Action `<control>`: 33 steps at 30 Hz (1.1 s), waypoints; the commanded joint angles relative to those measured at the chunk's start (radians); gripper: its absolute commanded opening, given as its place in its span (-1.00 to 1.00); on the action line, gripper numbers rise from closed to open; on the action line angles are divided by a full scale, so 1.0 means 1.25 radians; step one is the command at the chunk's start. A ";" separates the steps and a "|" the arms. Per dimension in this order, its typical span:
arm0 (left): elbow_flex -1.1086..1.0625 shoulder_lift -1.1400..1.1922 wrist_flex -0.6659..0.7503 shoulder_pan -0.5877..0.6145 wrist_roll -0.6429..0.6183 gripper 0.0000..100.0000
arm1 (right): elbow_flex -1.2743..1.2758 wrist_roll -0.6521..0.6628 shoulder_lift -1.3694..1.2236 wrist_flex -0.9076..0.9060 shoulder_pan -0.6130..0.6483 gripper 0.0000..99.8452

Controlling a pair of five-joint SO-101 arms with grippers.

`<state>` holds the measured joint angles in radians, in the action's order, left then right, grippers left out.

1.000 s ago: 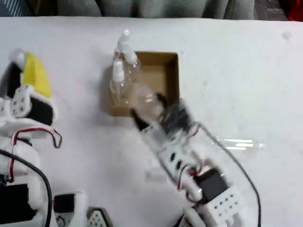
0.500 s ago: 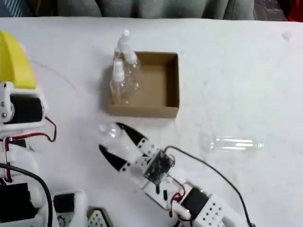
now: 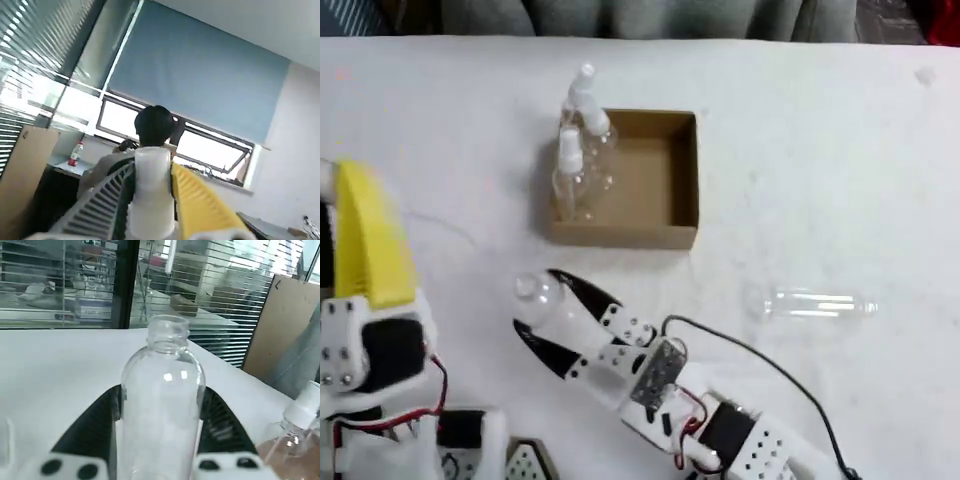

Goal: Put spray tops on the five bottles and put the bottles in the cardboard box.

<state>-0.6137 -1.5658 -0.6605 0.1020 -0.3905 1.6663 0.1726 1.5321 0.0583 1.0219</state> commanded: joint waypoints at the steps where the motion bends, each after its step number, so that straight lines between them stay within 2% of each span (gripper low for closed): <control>1: -0.048 -0.020 0.018 -0.035 0.020 -0.96 | -0.060 -0.011 -0.046 0.014 0.006 -0.97; 4: -0.072 -0.021 0.043 -0.035 0.020 -0.96 | -0.112 -0.055 -0.163 0.019 0.006 -0.97; 9: -0.097 -0.023 0.077 -0.035 0.029 -0.96 | -0.133 -0.065 -0.346 0.170 0.004 -0.97; 12: -0.107 -0.023 0.070 -0.035 0.029 -0.96 | -0.136 -0.065 -0.409 0.211 0.004 -0.97; 27: -0.179 -0.024 0.059 -0.035 0.029 -0.96 | -0.133 -0.065 -0.409 0.239 0.003 -0.97; 33: -0.178 -0.024 -0.014 -0.036 0.026 -0.96 | -0.131 -0.065 -0.409 0.239 0.003 -0.97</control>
<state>-0.8424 -1.5919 -0.6268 0.0683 -0.3613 1.5558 0.0990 1.0088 0.3345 1.0203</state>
